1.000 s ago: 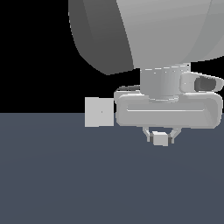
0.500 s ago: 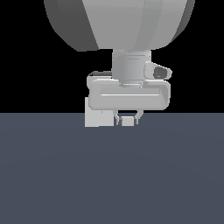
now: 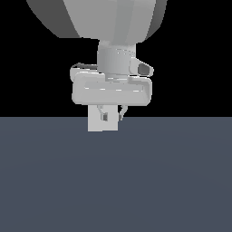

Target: Plug the charger into the wall socket.

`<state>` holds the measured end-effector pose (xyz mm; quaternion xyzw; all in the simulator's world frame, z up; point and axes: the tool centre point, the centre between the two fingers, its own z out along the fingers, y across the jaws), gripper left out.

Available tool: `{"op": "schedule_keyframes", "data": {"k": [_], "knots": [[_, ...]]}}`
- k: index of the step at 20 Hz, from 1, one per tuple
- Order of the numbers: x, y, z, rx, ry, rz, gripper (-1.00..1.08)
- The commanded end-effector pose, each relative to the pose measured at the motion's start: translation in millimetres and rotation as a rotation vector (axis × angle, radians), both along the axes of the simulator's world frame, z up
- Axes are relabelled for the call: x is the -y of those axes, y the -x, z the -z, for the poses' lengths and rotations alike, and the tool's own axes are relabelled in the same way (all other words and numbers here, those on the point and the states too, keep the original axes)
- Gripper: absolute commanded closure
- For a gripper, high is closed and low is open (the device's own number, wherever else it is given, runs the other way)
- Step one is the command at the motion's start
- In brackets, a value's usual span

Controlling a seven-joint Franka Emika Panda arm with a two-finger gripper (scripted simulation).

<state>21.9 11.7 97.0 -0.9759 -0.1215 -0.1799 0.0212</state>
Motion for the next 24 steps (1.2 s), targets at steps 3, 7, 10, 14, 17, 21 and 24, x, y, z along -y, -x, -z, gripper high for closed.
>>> {"op": "schedule_keyframes", "data": {"k": [3, 7, 10, 14, 17, 21, 24], "knots": [[-9.4, -0.1, -3.1, -0.002, -0.001, -0.036, 1.08], [-10.2, 0.1, -3.2, -0.003, -0.001, -0.038, 1.08], [-10.2, -0.1, -3.0, -0.003, -0.001, -0.037, 1.08], [-11.6, -4.4, -3.0, -0.003, -0.001, -0.037, 1.08], [-13.8, -11.3, -2.9, -0.003, -0.001, -0.037, 1.08], [-17.9, -25.4, -3.0, -0.003, -0.001, -0.037, 1.08], [-20.9, -35.7, -3.1, -0.003, -0.001, -0.037, 1.08]]}}
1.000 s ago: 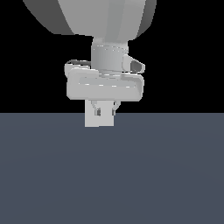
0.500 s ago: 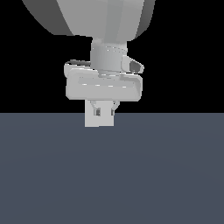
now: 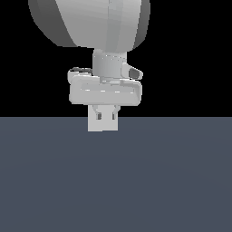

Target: Plug the charger into the wall socket.

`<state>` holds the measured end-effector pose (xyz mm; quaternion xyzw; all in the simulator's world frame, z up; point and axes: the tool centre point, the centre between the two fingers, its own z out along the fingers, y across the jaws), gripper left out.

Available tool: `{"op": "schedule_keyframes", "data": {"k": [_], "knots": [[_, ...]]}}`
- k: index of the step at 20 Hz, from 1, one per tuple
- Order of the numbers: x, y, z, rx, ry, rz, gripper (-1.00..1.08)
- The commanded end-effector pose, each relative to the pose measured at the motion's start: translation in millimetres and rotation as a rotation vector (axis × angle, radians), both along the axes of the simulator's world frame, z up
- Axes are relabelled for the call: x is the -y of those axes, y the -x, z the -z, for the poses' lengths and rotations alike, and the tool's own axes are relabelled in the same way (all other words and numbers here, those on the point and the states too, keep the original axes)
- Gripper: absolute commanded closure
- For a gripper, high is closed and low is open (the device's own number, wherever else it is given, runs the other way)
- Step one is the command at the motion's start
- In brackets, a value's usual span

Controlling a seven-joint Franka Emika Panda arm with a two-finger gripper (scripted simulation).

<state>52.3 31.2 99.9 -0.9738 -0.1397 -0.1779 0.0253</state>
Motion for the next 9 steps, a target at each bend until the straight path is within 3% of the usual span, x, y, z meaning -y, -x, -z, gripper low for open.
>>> {"op": "schedule_keyframes", "data": {"k": [1, 9], "knots": [[-2.3, -8.0, -0.2, 0.0, 0.0, 0.0, 1.08], [-4.8, -17.3, 0.0, 0.0, 0.0, 0.0, 1.08]]}}
